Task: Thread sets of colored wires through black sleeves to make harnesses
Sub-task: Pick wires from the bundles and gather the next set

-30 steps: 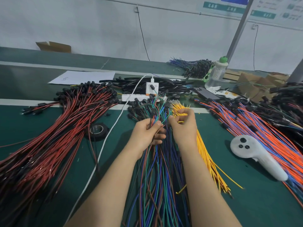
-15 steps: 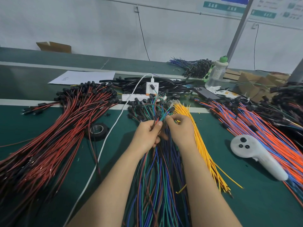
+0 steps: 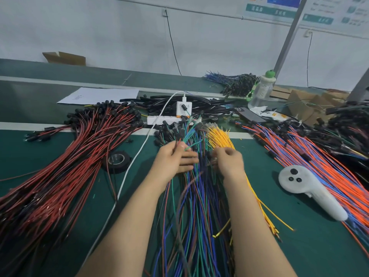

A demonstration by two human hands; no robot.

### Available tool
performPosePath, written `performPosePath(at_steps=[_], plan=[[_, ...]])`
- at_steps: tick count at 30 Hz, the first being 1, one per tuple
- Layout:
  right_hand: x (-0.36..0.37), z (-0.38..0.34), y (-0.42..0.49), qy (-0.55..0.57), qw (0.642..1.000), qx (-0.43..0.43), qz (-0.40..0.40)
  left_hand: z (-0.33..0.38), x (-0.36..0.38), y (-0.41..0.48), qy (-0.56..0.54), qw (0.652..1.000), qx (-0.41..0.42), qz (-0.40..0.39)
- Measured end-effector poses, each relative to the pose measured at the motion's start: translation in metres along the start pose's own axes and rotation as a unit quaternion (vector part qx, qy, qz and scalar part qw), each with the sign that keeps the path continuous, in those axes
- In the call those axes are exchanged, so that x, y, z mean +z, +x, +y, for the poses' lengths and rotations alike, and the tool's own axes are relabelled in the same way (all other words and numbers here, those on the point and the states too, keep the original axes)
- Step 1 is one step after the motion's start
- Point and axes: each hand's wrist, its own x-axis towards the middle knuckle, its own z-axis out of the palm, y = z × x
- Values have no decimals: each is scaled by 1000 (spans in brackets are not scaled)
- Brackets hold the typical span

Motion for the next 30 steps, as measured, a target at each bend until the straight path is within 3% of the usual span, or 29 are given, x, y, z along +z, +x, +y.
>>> performPosePath(at_steps=[5,10,13,16,20,24,30], plan=[[14,-11,-15,-95,973,-158,-139,-5,7,2,-126,990,-65,8],[13,-8,-16,-192,948,-224,-120,-1,9,-2,-107,989,-107,-2],[13,-9,-15,-76,979,-142,-127,1,7,-1,-45,993,-106,7],[9,-12,-12,103,988,-1,-112,5,6,-4,-6,994,-94,-58],[5,-10,-9,106,987,23,-119,6,16,-13,64,979,-118,-152],[7,-12,-13,101,987,-4,-122,7,21,-9,19,990,-114,-83],[23,-15,-25,-65,979,-125,-145,-1,20,12,39,992,-100,72]])
